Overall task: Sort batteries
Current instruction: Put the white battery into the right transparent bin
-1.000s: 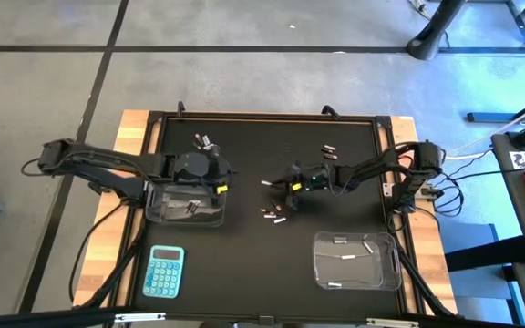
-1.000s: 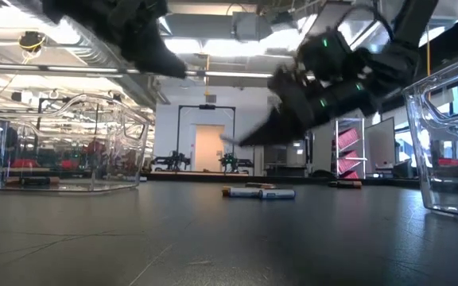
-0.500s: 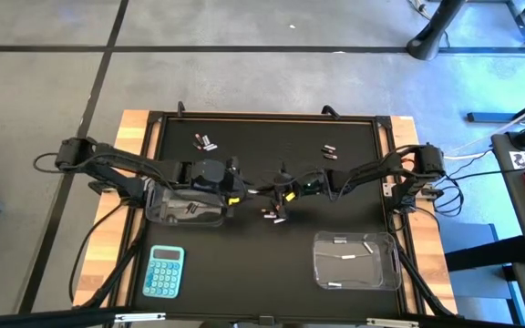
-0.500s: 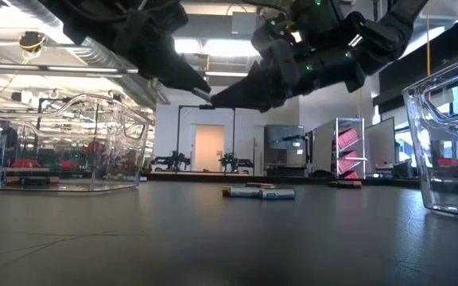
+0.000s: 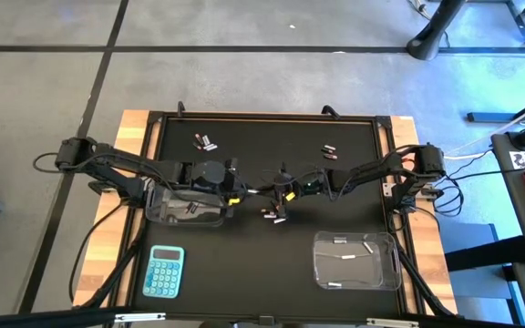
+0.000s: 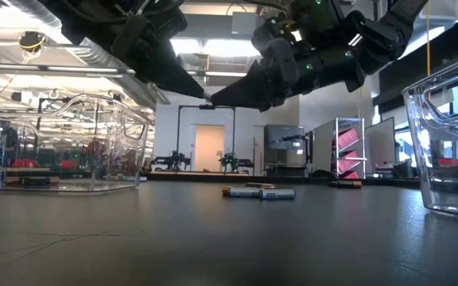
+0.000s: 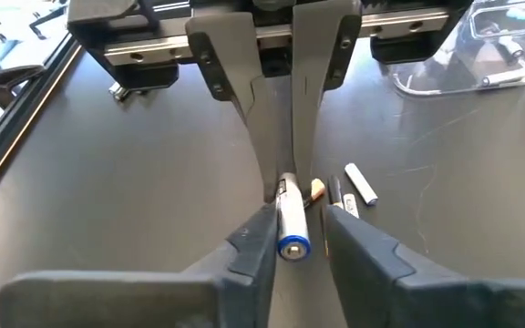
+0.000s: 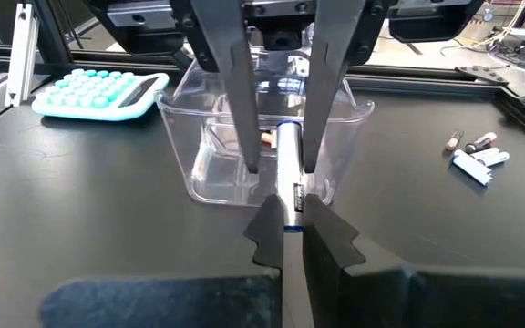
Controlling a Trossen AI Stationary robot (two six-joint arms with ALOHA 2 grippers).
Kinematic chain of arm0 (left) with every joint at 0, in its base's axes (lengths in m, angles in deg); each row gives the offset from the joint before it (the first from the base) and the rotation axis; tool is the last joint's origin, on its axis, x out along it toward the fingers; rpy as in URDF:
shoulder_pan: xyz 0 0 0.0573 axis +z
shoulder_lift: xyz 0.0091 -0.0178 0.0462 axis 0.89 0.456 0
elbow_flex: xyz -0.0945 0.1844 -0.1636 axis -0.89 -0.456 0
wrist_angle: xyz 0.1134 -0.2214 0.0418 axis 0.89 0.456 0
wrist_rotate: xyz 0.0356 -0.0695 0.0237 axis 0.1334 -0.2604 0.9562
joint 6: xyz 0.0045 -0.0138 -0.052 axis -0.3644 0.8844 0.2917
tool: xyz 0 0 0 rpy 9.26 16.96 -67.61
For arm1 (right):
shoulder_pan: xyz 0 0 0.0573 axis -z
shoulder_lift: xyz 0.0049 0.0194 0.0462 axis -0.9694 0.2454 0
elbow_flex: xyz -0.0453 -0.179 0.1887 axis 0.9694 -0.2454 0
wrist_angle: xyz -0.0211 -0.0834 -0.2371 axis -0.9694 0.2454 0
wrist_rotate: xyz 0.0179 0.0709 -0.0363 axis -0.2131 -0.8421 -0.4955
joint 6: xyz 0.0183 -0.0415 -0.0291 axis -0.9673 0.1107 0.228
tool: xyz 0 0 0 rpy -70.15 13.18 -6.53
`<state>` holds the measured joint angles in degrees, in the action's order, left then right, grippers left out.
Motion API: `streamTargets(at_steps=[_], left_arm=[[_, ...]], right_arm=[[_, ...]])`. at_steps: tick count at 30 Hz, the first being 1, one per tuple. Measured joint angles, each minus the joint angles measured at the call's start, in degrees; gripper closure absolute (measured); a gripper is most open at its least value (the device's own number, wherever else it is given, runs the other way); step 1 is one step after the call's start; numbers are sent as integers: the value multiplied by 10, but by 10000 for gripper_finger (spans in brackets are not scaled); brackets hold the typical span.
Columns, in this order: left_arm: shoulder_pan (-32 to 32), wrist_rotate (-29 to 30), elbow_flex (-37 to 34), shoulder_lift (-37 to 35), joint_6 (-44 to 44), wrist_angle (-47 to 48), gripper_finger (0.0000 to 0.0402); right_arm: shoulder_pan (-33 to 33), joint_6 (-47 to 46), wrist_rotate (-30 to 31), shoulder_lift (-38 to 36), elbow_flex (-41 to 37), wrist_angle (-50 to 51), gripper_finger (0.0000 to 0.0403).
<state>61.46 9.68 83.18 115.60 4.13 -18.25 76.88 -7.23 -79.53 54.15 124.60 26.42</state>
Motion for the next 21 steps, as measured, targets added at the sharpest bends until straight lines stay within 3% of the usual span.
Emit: streamTargets(at_steps=[7,17,21], left_arm=[[-2,2,0,0,-12,0,377],[-20,3,0,0,-10,-64,377],[-20,1,0,1,-9,-97,377]], right_arm=[[0,-1,-1,0,0,0,370],[0,7,5,-41,1,54,242],[0,-2,-5,-64,0,47,235]])
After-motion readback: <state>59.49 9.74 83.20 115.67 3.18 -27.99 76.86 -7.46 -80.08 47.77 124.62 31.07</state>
